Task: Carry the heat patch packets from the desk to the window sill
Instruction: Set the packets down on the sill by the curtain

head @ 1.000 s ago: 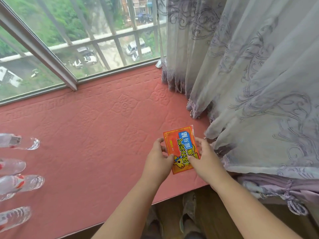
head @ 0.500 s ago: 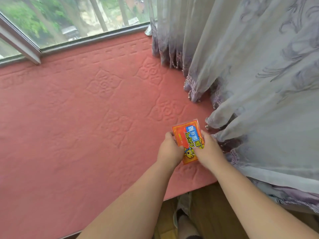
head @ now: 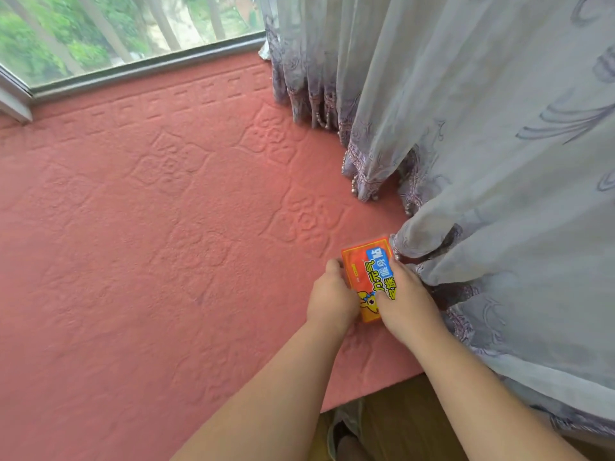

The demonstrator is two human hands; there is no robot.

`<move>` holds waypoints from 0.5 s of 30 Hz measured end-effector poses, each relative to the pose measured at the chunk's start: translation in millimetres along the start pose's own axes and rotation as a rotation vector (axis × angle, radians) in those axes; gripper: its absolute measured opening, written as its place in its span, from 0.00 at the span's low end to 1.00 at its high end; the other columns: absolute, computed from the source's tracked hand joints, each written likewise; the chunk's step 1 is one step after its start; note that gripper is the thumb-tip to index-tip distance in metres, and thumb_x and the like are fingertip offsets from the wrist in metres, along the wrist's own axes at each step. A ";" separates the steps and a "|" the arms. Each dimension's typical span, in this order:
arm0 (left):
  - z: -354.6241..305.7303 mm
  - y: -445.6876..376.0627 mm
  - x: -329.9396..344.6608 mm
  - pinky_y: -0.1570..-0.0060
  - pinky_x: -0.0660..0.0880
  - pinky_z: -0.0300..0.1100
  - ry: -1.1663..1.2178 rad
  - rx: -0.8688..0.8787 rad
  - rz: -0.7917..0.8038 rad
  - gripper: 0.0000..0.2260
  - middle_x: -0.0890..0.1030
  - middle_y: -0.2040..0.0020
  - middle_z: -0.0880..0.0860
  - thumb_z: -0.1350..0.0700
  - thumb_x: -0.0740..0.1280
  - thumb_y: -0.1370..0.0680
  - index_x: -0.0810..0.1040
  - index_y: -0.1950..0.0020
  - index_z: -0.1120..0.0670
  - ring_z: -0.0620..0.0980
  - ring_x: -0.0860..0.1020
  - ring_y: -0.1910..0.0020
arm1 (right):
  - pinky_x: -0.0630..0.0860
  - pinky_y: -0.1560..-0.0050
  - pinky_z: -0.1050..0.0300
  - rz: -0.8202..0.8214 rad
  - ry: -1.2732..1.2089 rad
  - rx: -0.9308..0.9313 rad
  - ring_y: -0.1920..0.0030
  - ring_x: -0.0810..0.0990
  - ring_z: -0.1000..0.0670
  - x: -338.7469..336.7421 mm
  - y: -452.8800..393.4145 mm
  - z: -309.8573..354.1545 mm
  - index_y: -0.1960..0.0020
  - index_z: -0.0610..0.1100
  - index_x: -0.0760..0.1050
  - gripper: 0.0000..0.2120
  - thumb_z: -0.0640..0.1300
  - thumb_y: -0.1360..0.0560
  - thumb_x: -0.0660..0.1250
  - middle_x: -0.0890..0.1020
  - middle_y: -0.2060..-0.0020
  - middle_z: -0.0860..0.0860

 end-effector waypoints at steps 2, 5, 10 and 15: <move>-8.6 -2.8 6.7 0.50 0.79 0.50 0.005 0.021 0.012 0.19 0.85 0.49 0.55 0.59 0.66 0.26 0.74 0.35 0.49 0.58 0.82 0.48 | 0.61 0.20 0.49 -0.015 0.043 0.003 0.19 0.63 0.45 -2.2 -1.7 -5.9 0.18 0.40 0.60 0.34 0.42 0.21 0.67 0.64 0.19 0.45; -18.6 -7.5 15.7 0.51 0.77 0.48 -0.004 0.029 0.023 0.20 0.84 0.48 0.55 0.60 0.66 0.27 0.74 0.35 0.49 0.58 0.81 0.47 | 0.56 0.19 0.51 0.021 0.121 0.015 0.17 0.57 0.46 -2.6 -6.8 -15.8 0.17 0.40 0.58 0.34 0.46 0.19 0.66 0.57 0.16 0.45; -20.4 -6.0 15.1 0.46 0.78 0.51 -0.087 0.026 0.042 0.19 0.82 0.44 0.55 0.54 0.72 0.25 0.72 0.36 0.51 0.58 0.81 0.43 | 0.58 0.19 0.48 0.069 0.140 0.045 0.17 0.57 0.43 -6.3 -7.6 -11.1 0.16 0.44 0.58 0.34 0.50 0.19 0.65 0.54 0.16 0.46; -40.4 19.2 -25.7 0.39 0.75 0.55 -0.372 0.097 0.029 0.25 0.73 0.31 0.55 0.47 0.67 0.21 0.67 0.26 0.51 0.60 0.74 0.33 | 0.65 0.22 0.45 0.067 0.115 0.034 0.21 0.64 0.42 -24.4 8.6 15.9 0.17 0.45 0.59 0.33 0.50 0.19 0.64 0.62 0.18 0.47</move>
Point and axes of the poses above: each hand's wrist, its own y-axis away from the middle knuckle, its own x-axis out of the palm, z = x × y, the point moved 5 cm from there along -y, towards the middle knuckle
